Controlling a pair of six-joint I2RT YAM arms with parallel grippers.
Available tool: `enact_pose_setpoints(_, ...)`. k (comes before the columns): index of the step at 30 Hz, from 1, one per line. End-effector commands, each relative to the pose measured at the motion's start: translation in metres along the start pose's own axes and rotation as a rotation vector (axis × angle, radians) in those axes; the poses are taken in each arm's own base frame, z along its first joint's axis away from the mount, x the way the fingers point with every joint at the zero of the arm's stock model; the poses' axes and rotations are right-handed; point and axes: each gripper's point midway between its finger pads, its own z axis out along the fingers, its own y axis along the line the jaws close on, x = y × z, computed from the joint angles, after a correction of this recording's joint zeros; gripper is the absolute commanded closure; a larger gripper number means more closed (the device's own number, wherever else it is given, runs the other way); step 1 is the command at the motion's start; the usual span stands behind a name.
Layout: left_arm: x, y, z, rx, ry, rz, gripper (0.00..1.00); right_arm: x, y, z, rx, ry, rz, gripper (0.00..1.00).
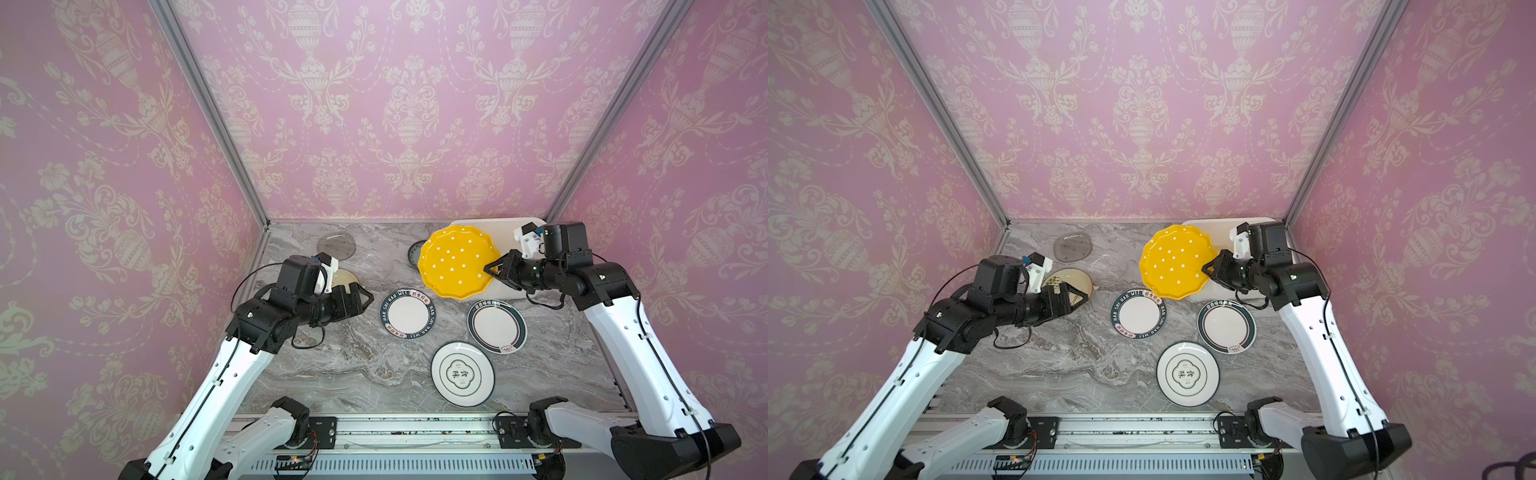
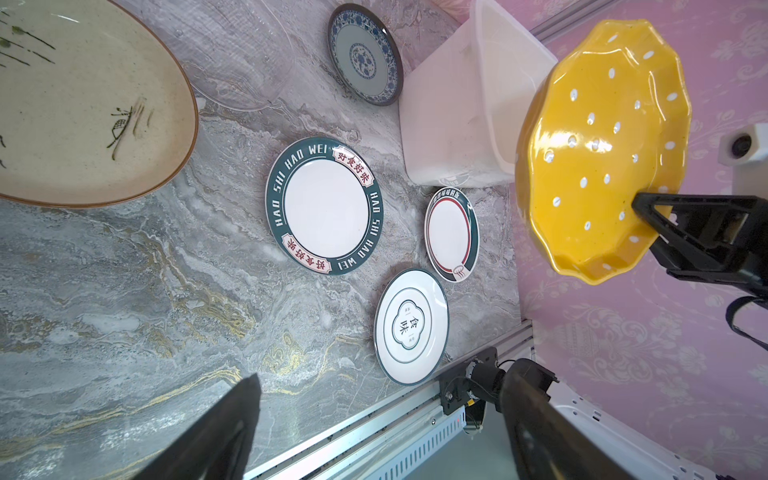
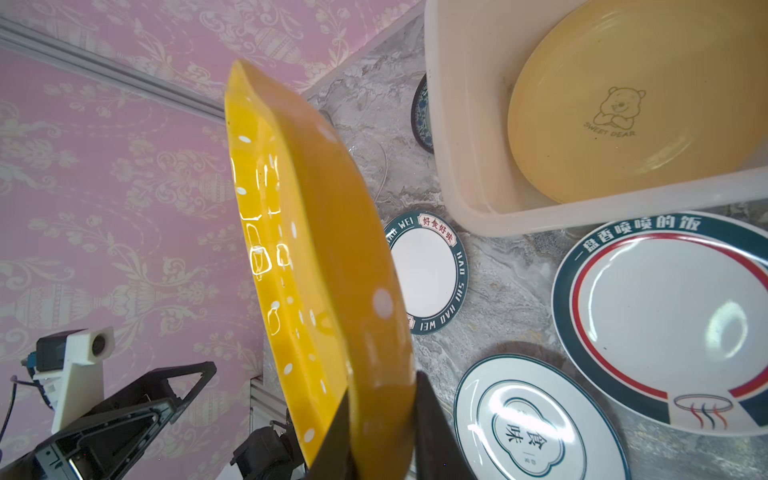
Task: Place the plates into the plastic bin on the countertop
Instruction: 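Lift the polka-dot dish with the right gripper over the bin while the left gripper releases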
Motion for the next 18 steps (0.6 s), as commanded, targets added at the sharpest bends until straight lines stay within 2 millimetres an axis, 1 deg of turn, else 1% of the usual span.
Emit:
enact_pose_setpoints(1, -0.003, -0.008, 0.006, 0.006, 0.044, 0.058, 0.08, -0.041, 0.033, -0.021, -0.156, -0.118, -0.060, 1.00)
enact_pose_setpoints(5, -0.015, -0.018, 0.026, 0.015, 0.056, 0.088, 0.08, -0.070, 0.011, -0.023, -0.150, -0.168, 0.013, 1.00)
enact_pose_setpoints(9, -0.022, -0.027, 0.050, 0.013, 0.080, 0.116, 0.08, -0.093, -0.017, -0.021, -0.122, -0.202, 0.080, 1.00)
enact_pose_setpoints(14, -0.028, -0.041, 0.075, 0.031, 0.103, 0.137, 0.08, -0.114, -0.044, -0.013, -0.082, -0.224, 0.114, 1.00)
enact_pose_setpoints(18, -0.030, -0.039, 0.095, 0.027, 0.128, 0.135, 0.08, -0.124, -0.064, 0.001, -0.018, -0.205, 0.083, 1.00)
